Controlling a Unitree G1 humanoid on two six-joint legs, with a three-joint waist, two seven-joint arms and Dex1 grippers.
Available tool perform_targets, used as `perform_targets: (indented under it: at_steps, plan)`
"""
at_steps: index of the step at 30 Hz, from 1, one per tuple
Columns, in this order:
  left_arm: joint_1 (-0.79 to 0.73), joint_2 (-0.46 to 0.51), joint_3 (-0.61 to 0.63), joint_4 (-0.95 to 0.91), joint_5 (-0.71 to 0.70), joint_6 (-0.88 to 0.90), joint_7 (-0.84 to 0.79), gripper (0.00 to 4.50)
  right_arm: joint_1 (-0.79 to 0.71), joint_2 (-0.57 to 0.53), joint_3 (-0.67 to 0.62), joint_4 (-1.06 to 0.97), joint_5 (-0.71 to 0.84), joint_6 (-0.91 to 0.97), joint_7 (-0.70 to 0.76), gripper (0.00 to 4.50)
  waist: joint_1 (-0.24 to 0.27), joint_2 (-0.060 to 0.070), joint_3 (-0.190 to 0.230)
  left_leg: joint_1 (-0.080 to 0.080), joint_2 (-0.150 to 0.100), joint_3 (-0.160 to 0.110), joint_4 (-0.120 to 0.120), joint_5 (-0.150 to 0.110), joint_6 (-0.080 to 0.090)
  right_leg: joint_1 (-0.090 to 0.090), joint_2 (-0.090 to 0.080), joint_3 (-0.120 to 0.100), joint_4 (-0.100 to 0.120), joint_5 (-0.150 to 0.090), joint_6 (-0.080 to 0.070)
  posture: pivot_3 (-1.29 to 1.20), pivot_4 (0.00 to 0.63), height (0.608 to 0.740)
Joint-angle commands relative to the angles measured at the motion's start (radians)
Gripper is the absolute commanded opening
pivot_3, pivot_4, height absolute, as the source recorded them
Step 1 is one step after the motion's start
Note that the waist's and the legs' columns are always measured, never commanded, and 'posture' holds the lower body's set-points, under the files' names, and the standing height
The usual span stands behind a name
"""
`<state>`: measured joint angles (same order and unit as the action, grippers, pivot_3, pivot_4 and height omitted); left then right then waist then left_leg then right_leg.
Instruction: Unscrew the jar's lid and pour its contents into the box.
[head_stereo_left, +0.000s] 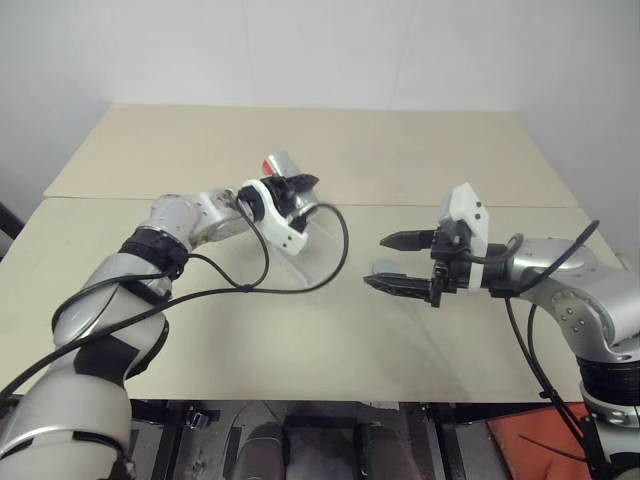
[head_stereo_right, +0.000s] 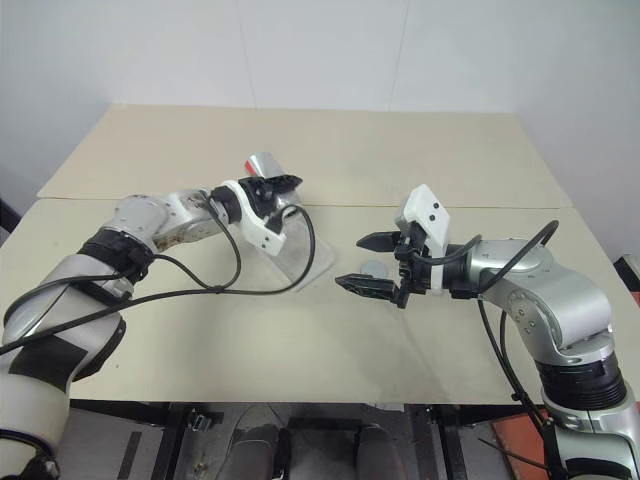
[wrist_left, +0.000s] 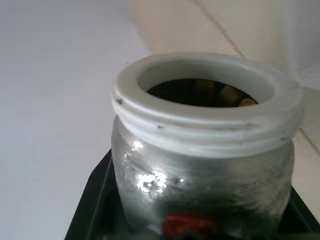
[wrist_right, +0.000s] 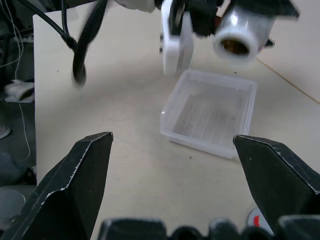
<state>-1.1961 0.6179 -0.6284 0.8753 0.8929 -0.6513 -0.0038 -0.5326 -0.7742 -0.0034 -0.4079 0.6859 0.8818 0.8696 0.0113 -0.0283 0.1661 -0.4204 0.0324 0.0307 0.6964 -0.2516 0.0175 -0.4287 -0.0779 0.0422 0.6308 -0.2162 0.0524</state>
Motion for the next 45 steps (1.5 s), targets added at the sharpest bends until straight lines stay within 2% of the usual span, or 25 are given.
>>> perform_targets:
  at_steps: [1, 4, 5, 9, 12, 19, 26, 35, 38, 40, 42, 45]
  plan:
    - [0.031, -0.007, 0.201, -0.026, -0.346, 0.000, -0.222, 1.96, -0.003, 0.001, -0.023, -0.025, -0.003, -0.032, -0.003, 4.48, -0.001, 0.000, 0.000, 0.000, 0.000, 0.000, 0.000, 0.000, 0.000, 0.000, 0.000, 0.000, 0.000, 0.000, 0.000, 0.00, 0.150, 0.740]
    - [0.121, -0.045, 0.358, -0.157, -0.695, 0.170, -0.529, 1.96, -0.005, 0.004, -0.023, -0.021, -0.007, -0.036, -0.005, 4.48, -0.003, 0.000, 0.000, 0.000, 0.000, 0.000, 0.000, 0.000, 0.000, 0.000, 0.000, 0.000, 0.001, 0.000, 0.000, 0.00, 0.150, 0.740]
    - [0.145, -0.052, 0.392, -0.203, -0.763, 0.235, -0.593, 1.96, -0.004, 0.005, -0.023, -0.022, -0.008, -0.037, -0.005, 4.48, -0.004, 0.000, 0.000, 0.000, 0.000, 0.000, 0.001, 0.000, 0.000, 0.000, 0.000, 0.000, 0.001, 0.000, 0.000, 0.00, 0.150, 0.740]
    - [0.230, -0.077, 0.545, -0.422, -1.064, 0.685, -0.769, 1.96, 0.005, 0.005, -0.025, -0.033, -0.010, -0.038, -0.008, 4.48, -0.008, 0.000, 0.000, 0.000, 0.000, -0.001, 0.002, 0.000, 0.000, 0.001, 0.000, 0.000, 0.001, 0.000, 0.000, 0.00, 0.150, 0.740]
    - [0.306, -0.096, 0.630, -0.549, -1.211, 0.944, -0.773, 1.96, 0.011, 0.007, -0.031, -0.043, -0.002, -0.027, -0.014, 4.48, -0.012, 0.001, 0.000, 0.000, 0.000, -0.002, 0.002, 0.000, 0.000, 0.001, 0.000, 0.000, 0.001, 0.000, 0.000, 0.00, 0.150, 0.740]
    - [0.476, -0.143, 0.710, -0.737, -1.315, 1.220, -0.683, 1.96, 0.025, 0.018, -0.030, -0.069, 0.017, -0.002, -0.039, 4.48, -0.016, 0.001, 0.000, 0.005, 0.000, -0.003, 0.001, 0.000, 0.000, 0.005, 0.001, 0.000, 0.000, 0.000, 0.000, 0.00, 0.150, 0.740]
    - [0.522, -0.145, 0.708, -0.781, -1.288, 1.212, -0.662, 1.96, 0.032, 0.007, -0.025, -0.055, -0.003, -0.006, -0.057, 4.48, -0.015, 0.001, 0.000, 0.005, 0.000, -0.003, 0.001, 0.000, 0.000, 0.005, 0.000, 0.000, 0.000, 0.000, 0.000, 0.00, 0.150, 0.740]
    - [0.485, -0.124, 0.732, -0.754, -1.290, 1.179, -0.682, 1.96, 0.031, 0.001, -0.033, -0.048, -0.006, -0.009, -0.056, 4.48, -0.014, 0.001, 0.000, 0.005, 0.000, -0.003, 0.001, 0.000, 0.000, 0.005, 0.000, 0.000, -0.001, 0.000, 0.000, 0.00, 0.150, 0.740]
    - [0.473, -0.094, 0.722, -0.737, -1.244, 1.115, -0.686, 1.96, 0.033, 0.002, -0.036, -0.049, -0.004, -0.010, -0.057, 4.48, -0.014, 0.001, 0.000, 0.005, 0.000, -0.003, 0.001, 0.000, 0.000, 0.005, 0.000, 0.000, -0.001, 0.000, 0.000, 0.00, 0.150, 0.740]
    - [0.430, -0.053, 0.647, -0.681, -1.083, 0.940, -0.634, 1.96, 0.033, -0.002, -0.039, -0.049, -0.004, -0.014, -0.052, 4.48, -0.013, 0.001, 0.000, 0.005, 0.000, -0.003, 0.001, 0.000, 0.000, 0.005, 0.001, 0.000, -0.002, 0.000, 0.000, 0.00, 0.150, 0.740]
    - [0.386, 0.006, 0.538, -0.602, -0.876, 0.664, -0.589, 1.96, 0.035, -0.006, -0.039, -0.047, -0.008, -0.021, -0.046, 4.48, -0.011, 0.001, 0.000, 0.005, 0.000, -0.002, 0.000, 0.000, 0.000, 0.005, 0.001, 0.000, -0.004, 0.000, 0.000, 0.00, 0.150, 0.740]
    - [0.243, 0.108, 0.332, -0.411, -0.492, 0.233, -0.396, 1.96, 0.033, -0.006, -0.036, -0.045, -0.012, -0.028, -0.042, 4.48, 0.002, 0.001, 0.000, 0.005, -0.001, -0.001, -0.001, 0.000, 0.000, 0.005, 0.000, 0.000, -0.005, 0.000, -0.001, 0.00, 0.150, 0.740]
